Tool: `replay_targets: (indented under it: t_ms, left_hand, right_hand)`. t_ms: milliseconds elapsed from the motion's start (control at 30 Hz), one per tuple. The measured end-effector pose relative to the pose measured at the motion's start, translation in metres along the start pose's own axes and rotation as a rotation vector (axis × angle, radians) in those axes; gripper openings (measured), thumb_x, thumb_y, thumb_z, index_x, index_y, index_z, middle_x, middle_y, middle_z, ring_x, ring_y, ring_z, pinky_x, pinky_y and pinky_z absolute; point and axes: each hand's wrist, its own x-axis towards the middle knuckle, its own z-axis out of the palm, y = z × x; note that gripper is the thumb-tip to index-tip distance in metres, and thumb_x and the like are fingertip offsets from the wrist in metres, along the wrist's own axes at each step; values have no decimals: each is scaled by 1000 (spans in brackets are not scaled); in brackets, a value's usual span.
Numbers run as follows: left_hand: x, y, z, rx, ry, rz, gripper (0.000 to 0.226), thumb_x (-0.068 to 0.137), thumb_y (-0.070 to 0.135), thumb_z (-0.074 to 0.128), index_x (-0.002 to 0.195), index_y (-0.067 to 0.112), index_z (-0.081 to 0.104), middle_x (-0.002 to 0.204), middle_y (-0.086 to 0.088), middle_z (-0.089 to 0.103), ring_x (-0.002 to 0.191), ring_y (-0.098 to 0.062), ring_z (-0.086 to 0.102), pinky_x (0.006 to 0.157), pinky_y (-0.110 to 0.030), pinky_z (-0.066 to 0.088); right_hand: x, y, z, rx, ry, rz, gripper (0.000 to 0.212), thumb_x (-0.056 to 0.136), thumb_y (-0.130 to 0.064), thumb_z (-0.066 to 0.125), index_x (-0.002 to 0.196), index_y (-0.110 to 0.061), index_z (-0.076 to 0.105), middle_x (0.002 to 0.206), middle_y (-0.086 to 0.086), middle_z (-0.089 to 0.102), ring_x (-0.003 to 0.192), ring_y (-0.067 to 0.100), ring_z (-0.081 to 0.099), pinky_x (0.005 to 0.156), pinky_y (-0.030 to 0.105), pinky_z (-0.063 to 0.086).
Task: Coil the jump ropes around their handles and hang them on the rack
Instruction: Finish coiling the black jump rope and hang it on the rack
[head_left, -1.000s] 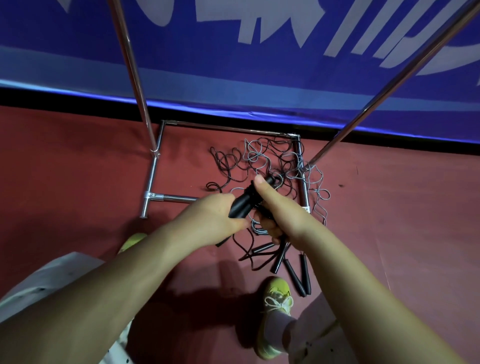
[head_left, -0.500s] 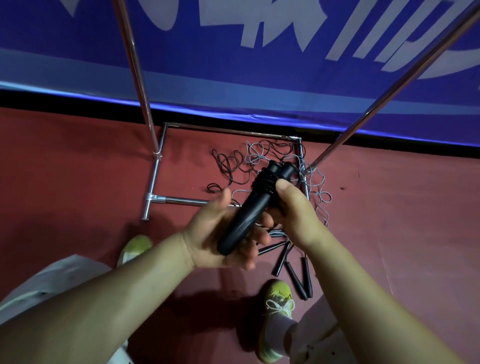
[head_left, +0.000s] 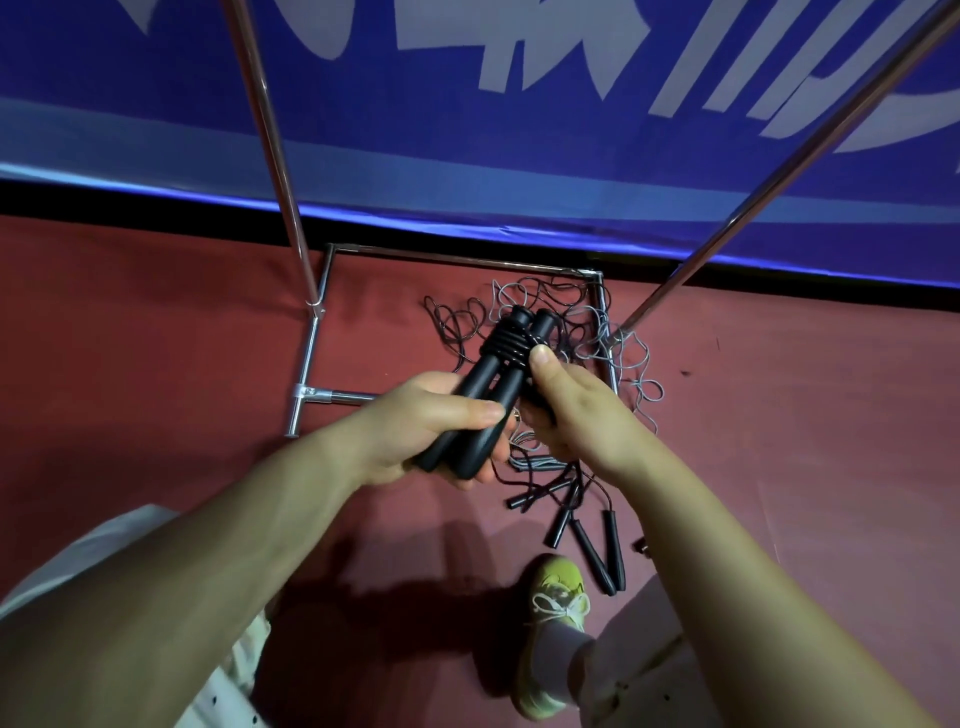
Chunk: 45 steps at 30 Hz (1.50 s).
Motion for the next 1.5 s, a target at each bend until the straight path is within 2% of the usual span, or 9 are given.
replay_targets:
  t_ms: [333, 433, 567, 900, 1033, 1167, 1333, 1433, 1500]
  left_hand:
    - [4, -1, -7, 147, 187, -34, 15, 84, 14, 66, 93, 5, 57, 71, -13, 68, 55, -24, 65, 45, -26, 48]
    - [3, 2, -6, 274, 204, -76, 2, 92, 10, 57, 92, 8, 58, 66, -7, 69, 54, -22, 65, 45, -26, 50]
    - [-3, 8, 7, 415, 224, -89, 1, 92, 10, 57, 92, 10, 56, 69, -9, 67, 53, -21, 63, 50, -29, 51]
    - [-37, 31, 78, 1332, 365, 14, 20, 89, 31, 50, 74, 20, 43, 71, 0, 54, 61, -17, 51, 52, -30, 35]
    - [-55, 36, 84, 1123, 214, 28, 25, 91, 43, 54, 97, 19, 51, 79, 2, 56, 65, -15, 52, 63, -33, 41]
    - [-61, 29, 80, 396, -17, -62, 48, 82, 55, 54, 96, 10, 59, 78, -6, 70, 66, -17, 65, 62, -31, 51]
    - [-46, -9, 65, -408, -659, -46, 54, 86, 52, 60, 113, 6, 67, 103, -10, 72, 89, -19, 71, 76, -31, 57]
    - [-44, -17, 67, -544, -696, -12, 37, 90, 37, 60, 112, 7, 66, 92, -3, 69, 81, -15, 69, 72, -28, 57]
    - [-47, -6, 60, -476, -521, -40, 35, 69, 38, 81, 91, 12, 73, 72, 1, 65, 60, -11, 64, 54, -24, 54]
  right_hand:
    - [-3, 0, -4, -94, -8, 80, 60, 96, -56, 30, 61, -21, 64, 55, 3, 47, 52, 20, 43, 59, 38, 45]
    - [-4, -1, -4, 198, -107, 252, 67, 97, -60, 21, 92, -9, 64, 56, -1, 39, 38, 10, 27, 37, 19, 30]
    - [-11, -8, -10, 292, -170, 358, 75, 95, -65, 15, 99, -2, 56, 52, -2, 39, 34, 5, 22, 32, 13, 16]
    - [-64, -23, 6, 156, 175, 249, 55, 91, -59, 39, 63, -13, 52, 49, -2, 27, 40, 12, 18, 42, 24, 11]
    - [-79, -23, 5, 269, 275, 147, 50, 90, -48, 42, 48, -21, 44, 46, -4, 25, 37, 12, 19, 41, 25, 15]
    - [-91, -17, 2, 415, 210, -12, 30, 71, -48, 41, 63, -19, 40, 49, -6, 25, 40, 7, 19, 38, 20, 18]
    - [-84, -18, 11, 489, 33, -130, 43, 55, -56, 48, 62, -13, 44, 39, -8, 37, 35, 6, 36, 38, 15, 31]
    - [-71, -21, 16, 378, -8, -87, 42, 72, -52, 36, 68, -11, 47, 36, -8, 38, 36, 8, 38, 39, 16, 33]
    - [-62, -22, 14, 293, -34, -50, 48, 75, -55, 28, 77, -13, 51, 41, -9, 42, 40, 4, 38, 39, 14, 31]
